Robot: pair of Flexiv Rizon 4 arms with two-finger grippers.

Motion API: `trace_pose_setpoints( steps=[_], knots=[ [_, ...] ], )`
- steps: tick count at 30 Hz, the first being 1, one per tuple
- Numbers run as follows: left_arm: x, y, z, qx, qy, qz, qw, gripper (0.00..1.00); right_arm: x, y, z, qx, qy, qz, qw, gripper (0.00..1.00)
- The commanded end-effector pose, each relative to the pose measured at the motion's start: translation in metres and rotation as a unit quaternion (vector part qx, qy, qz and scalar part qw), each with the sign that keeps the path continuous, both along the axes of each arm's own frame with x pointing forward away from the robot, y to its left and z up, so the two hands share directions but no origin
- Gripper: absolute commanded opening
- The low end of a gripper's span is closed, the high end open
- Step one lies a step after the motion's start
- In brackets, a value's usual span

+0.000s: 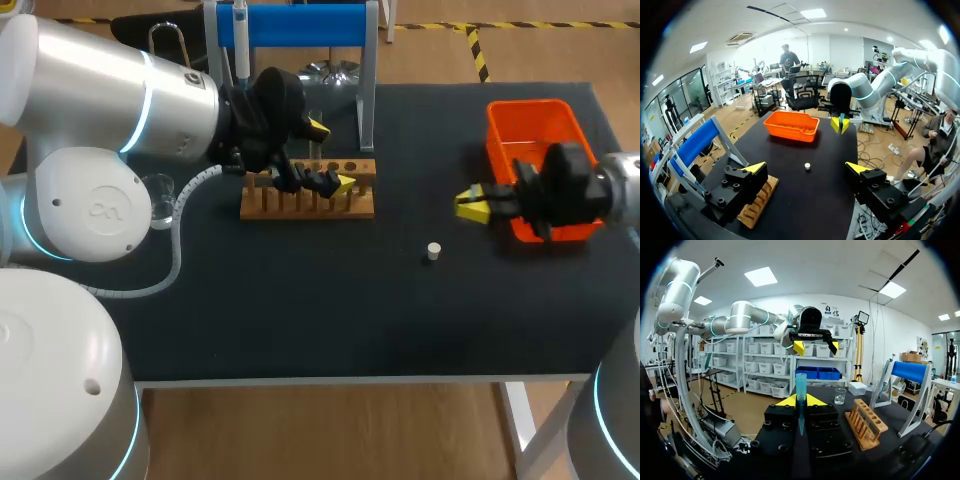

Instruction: Invert the test tube, pick up the pipette, mount the tip to pipette, aspirate from beaker and dispense into the tube, eject the tip, return the pipette, and cap with the stopper.

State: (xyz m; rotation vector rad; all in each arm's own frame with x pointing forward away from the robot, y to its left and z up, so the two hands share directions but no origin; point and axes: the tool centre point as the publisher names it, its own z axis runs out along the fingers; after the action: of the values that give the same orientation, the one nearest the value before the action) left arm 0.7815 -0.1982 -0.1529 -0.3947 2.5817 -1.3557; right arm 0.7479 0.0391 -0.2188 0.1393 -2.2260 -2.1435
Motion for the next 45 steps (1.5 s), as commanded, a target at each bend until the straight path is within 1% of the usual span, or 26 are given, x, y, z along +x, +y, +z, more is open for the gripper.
trace_pose_setpoints(
  steps=[1,6,11,29,32,34,36,37,38,41,45],
  knots=[
    [0.000,0.002,0.000,-0.001,0.001,-0.003,1.000,1.00,-0.005,-0.020,-0.003,-0.002,0.007,0.002,1.000,0.00],
    [0.000,0.002,0.000,-0.001,0.001,-0.003,1.000,1.00,-0.004,-0.024,-0.008,0.004,0.023,-0.007,1.000,0.00],
    [0.000,0.002,0.000,-0.001,0.001,-0.003,1.000,1.00,-0.003,-0.026,-0.011,0.006,0.030,-0.017,0.999,0.00],
    [0.000,0.002,0.000,-0.001,0.001,-0.003,1.000,1.00,-0.003,-0.026,-0.011,0.006,0.030,-0.017,0.999,0.00],
    [0.012,0.025,-0.002,-0.019,-0.011,0.046,0.999,1.00,-0.003,-0.026,-0.011,0.006,0.030,-0.017,0.999,0.00],
    [0.024,0.041,-0.003,-0.028,-0.021,0.081,0.996,1.00,-0.003,-0.026,-0.011,0.006,0.030,-0.017,0.999,0.00],
    [0.040,0.056,-0.001,-0.048,-0.031,0.120,0.991,1.00,-0.003,-0.026,-0.011,0.006,0.030,-0.017,0.999,0.00],
    [0.049,0.061,0.001,-0.049,-0.043,0.131,0.989,1.00,-0.003,-0.026,-0.011,0.006,0.030,-0.017,0.999,0.00],
    [0.057,0.066,0.002,-0.057,-0.048,0.147,0.986,1.00,-0.003,-0.026,-0.011,0.006,0.030,-0.017,0.999,0.00],
    [0.082,0.080,0.003,-0.061,-0.057,0.185,0.979,1.00,-0.003,-0.026,-0.011,0.006,0.030,-0.017,0.999,0.00],
    [0.109,0.095,0.001,-0.069,-0.061,0.230,0.969,1.00,-0.003,-0.026,-0.011,0.006,0.030,-0.017,0.999,0.00]
  ],
)
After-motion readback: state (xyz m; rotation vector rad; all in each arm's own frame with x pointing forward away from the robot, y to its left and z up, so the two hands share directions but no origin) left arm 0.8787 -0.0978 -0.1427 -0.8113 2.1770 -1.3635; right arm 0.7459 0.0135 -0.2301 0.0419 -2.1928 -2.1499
